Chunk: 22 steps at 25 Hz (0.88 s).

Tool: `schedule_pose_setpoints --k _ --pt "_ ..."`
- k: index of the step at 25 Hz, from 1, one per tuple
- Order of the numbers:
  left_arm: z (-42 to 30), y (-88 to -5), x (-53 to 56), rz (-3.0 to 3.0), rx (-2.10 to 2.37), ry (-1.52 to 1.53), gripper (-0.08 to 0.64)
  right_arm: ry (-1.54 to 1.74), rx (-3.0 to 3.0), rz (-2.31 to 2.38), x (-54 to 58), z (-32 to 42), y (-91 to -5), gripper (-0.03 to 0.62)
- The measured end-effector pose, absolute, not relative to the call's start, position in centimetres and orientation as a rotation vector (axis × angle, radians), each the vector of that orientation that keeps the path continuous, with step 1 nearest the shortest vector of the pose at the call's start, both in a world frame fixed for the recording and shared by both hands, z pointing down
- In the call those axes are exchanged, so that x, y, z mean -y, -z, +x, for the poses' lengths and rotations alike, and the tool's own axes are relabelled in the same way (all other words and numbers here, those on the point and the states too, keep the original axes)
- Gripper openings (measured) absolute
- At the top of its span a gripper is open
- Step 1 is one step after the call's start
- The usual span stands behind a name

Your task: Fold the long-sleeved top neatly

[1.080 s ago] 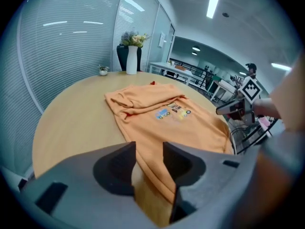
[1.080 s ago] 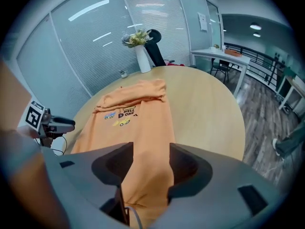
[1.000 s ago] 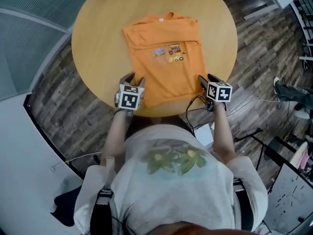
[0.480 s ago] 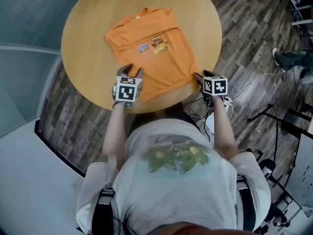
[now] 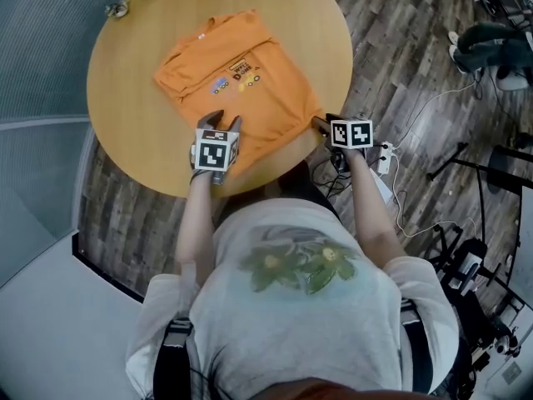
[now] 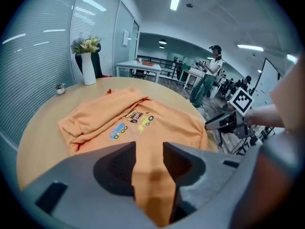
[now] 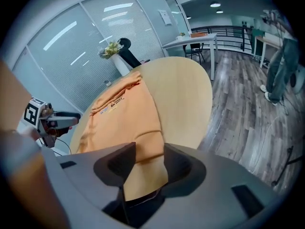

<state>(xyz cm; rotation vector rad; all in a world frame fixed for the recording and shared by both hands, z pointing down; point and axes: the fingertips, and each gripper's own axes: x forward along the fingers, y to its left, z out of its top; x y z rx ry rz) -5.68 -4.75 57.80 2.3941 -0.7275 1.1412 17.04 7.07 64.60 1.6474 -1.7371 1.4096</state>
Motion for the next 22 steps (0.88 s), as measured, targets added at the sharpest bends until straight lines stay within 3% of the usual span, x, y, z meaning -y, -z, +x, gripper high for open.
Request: schedule_pose_setpoints --k 2,6,10,22 --pt "-6.3 -58.2 3.8 2.389 0.715 -1.172 0.160 -1.386 1.724 1.675 -7.3 17.5 -64.4 0.118" --pt "-8.3 -59.5 2.6 2.336 0.728 -1.213 0.160 -1.379 1.722 1.687 -7.5 18.3 -64.3 0.104" --pt "-10.3 -59.9 1.6 2.273 0.796 -1.209 0.161 -1.350 1.755 1.666 -7.3 18.4 -63.5 0.046" --pt "-12.4 -61.6 -5.3 2.072 0.947 -1.152 0.205 -1.261 1.872 1.513 -6.3 18.0 -61.3 0.032"
